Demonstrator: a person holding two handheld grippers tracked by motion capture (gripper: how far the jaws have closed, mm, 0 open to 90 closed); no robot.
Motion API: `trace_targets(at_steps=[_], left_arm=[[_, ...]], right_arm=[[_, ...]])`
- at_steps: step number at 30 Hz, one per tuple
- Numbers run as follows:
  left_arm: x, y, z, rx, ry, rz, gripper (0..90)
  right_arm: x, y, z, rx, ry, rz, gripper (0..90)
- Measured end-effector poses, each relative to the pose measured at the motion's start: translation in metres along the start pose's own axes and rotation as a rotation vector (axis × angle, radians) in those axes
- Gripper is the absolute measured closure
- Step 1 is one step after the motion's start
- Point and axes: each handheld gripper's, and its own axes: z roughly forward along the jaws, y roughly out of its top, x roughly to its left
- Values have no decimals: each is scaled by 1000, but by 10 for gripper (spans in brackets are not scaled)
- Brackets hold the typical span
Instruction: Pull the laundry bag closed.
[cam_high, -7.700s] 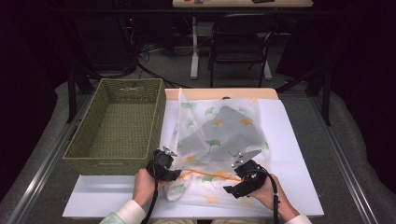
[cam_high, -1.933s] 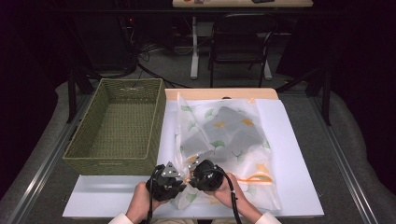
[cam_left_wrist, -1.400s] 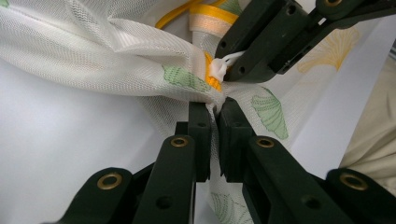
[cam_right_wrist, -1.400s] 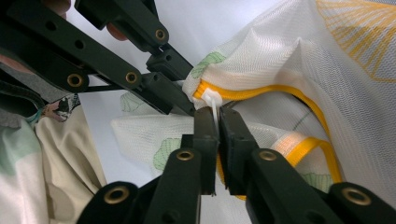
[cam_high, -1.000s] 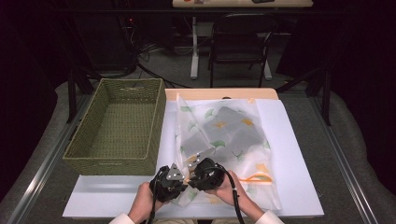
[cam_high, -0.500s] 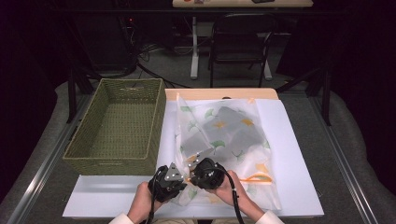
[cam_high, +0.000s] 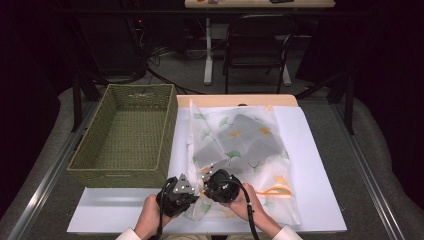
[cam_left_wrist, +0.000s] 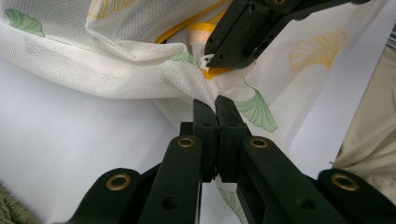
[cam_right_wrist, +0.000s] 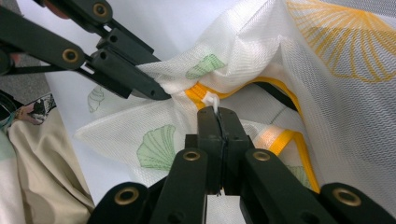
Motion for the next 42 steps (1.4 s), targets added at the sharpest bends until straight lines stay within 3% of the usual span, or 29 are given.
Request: trace_targets(at_steps=[2, 5, 6, 10, 11, 15, 19, 24, 31, 37, 42], left_arm=[[3, -1, -1, -1, -33, -12, 875], [6, -1, 0, 19, -83, -15, 759], [6, -1, 0, 23, -88, -16, 710], [5, -1, 3, 28, -97, -26, 634], [5, -1, 3, 25, -89, -29, 652], [6, -1, 8, 30, -47, -49, 782], [1, 0, 11, 28, -29, -11, 869], [-1, 0, 9, 25, -8, 18, 879], [-5, 1, 9, 41, 12, 55, 880], [-9, 2, 7, 37, 44, 89, 881], [-11, 3, 7, 46, 53, 113, 881]], right_arm=[[2, 1, -2, -13, -3, -18, 896], [6, 1, -3, -21, 9, -21, 896], [7, 1, -2, -20, 3, -41, 896], [13, 2, -1, -17, -5, -46, 895], [13, 2, -1, -20, -6, -63, 895], [13, 2, 0, -11, -2, -59, 895], [11, 2, 0, -7, -3, -59, 893], [4, 3, -3, -17, 30, -37, 881], [4, 4, -4, 3, 30, -47, 878], [5, 6, -7, 16, 44, -22, 852], [7, 7, -6, 25, 36, -20, 890]])
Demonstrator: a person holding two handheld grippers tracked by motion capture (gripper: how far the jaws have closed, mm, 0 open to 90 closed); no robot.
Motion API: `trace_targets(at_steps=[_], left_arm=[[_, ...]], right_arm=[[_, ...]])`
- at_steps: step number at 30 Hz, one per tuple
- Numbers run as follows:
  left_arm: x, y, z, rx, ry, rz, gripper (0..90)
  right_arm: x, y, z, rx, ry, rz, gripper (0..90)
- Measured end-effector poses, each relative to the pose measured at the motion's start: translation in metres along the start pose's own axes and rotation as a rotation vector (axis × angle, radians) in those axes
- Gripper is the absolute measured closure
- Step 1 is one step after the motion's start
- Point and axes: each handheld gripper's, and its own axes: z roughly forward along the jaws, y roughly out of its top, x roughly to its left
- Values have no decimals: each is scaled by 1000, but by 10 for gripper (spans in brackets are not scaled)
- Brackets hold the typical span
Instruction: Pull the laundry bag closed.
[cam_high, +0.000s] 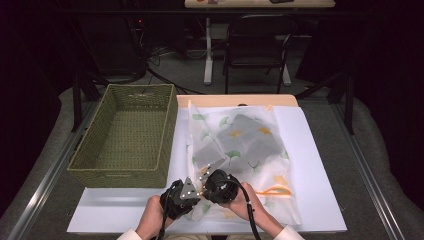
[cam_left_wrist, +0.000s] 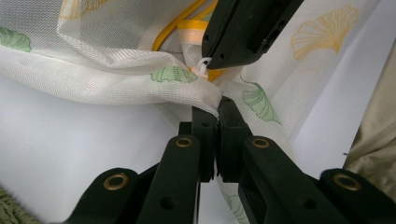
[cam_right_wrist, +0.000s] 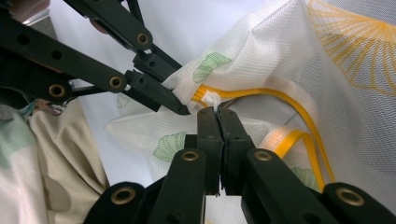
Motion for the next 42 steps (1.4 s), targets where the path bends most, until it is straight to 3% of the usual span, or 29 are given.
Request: trace_targets(at_steps=[2, 8, 25, 42], left_arm=[[0, 0, 0, -3, 3, -3, 881], [1, 0, -3, -23, 8, -11, 885], [4, -3, -13, -54, 15, -45, 883], [9, -7, -21, -70, 23, -71, 884]], right_arm=[[0, 1, 0, 3, -9, -12, 896], [-4, -1, -2, 15, -44, 11, 899], [-13, -6, -3, 21, -71, 38, 898], [-22, -11, -4, 44, -132, 59, 898]])
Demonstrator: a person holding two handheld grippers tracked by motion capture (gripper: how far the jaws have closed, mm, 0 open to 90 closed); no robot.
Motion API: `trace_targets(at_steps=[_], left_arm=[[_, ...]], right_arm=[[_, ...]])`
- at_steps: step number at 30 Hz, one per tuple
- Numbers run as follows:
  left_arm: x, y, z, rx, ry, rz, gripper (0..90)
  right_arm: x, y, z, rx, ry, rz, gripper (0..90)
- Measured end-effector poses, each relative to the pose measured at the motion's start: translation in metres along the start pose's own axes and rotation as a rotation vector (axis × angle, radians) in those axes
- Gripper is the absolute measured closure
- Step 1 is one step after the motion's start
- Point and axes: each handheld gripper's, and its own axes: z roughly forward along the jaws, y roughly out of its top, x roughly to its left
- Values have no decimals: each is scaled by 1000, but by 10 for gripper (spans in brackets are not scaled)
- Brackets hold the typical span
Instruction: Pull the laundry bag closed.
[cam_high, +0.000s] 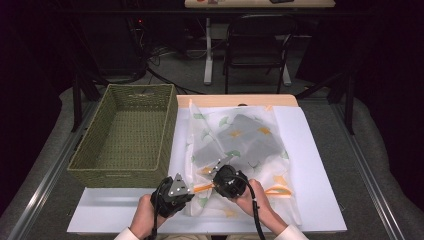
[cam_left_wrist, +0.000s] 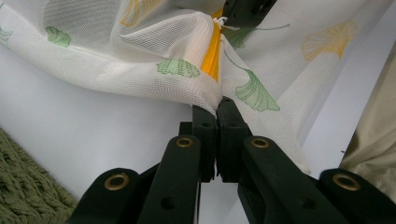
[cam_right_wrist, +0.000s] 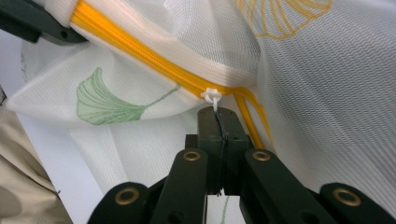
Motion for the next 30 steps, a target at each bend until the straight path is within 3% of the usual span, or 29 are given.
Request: trace_targets(at_steps=[4, 16, 30], left_arm=[[0, 0, -3, -2, -2, -1, 884], [9, -8, -10, -1, 7, -49, 885], [18, -16, -13, 16, -2, -94, 886]], right_arm=[[-3, -1, -1, 4, -23, 2, 899], [-9, -6, -5, 2, -24, 39, 899], [-12, -10, -3, 20, -50, 42, 899]])
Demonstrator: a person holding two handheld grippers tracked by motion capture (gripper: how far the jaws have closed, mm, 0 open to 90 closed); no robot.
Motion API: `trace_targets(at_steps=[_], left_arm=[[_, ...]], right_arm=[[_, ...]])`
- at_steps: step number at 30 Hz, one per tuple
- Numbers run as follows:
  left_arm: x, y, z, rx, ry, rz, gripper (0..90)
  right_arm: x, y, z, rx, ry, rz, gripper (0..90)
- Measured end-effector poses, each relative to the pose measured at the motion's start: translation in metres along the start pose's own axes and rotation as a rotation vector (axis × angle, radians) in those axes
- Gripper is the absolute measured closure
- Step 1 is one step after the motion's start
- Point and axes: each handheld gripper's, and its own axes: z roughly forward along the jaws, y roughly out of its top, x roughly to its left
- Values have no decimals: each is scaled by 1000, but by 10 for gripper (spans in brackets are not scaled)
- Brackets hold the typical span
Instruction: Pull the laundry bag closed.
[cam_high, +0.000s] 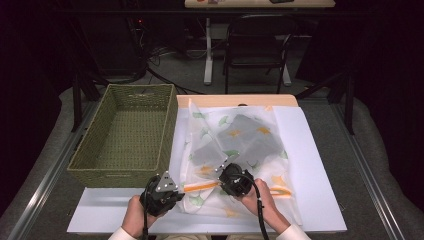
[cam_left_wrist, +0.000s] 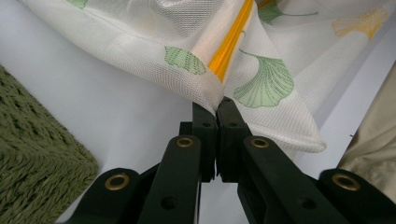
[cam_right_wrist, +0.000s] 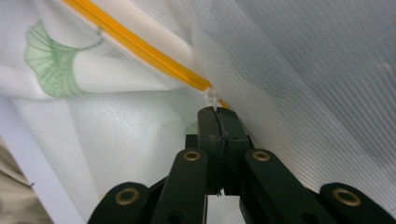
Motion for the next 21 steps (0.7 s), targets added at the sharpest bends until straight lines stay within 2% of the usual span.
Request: trace_targets(at_steps=[5, 9, 12, 14, 15, 17, 19, 20, 21], left_arm=[[2, -2, 1, 16, -5, -11, 886], [6, -4, 1, 42, 5, -27, 886], [8, -7, 4, 63, -11, -36, 885], [9, -6, 5, 73, -22, -38, 874], [10, -7, 6, 72, -34, -41, 854], [13, -6, 6, 83, -61, -42, 734], [15, -5, 9, 83, -85, -62, 594], [16, -5, 11, 81, -112, -66, 549], [18, -4, 13, 81, -117, -73, 524]], right_arm=[[-7, -4, 3, 8, -7, 33, 899], [-12, -7, 4, 10, -35, 41, 899], [-15, -10, 2, 11, -23, 60, 899], [-13, -10, 1, 12, -28, 47, 899], [-12, -10, 1, 7, -16, 47, 899], [-11, -10, -1, 7, -9, 41, 899], [-9, -10, -2, 2, -4, 35, 899], [-8, -10, -3, 0, 1, 38, 899], [-8, -10, -4, -1, 8, 35, 898]])
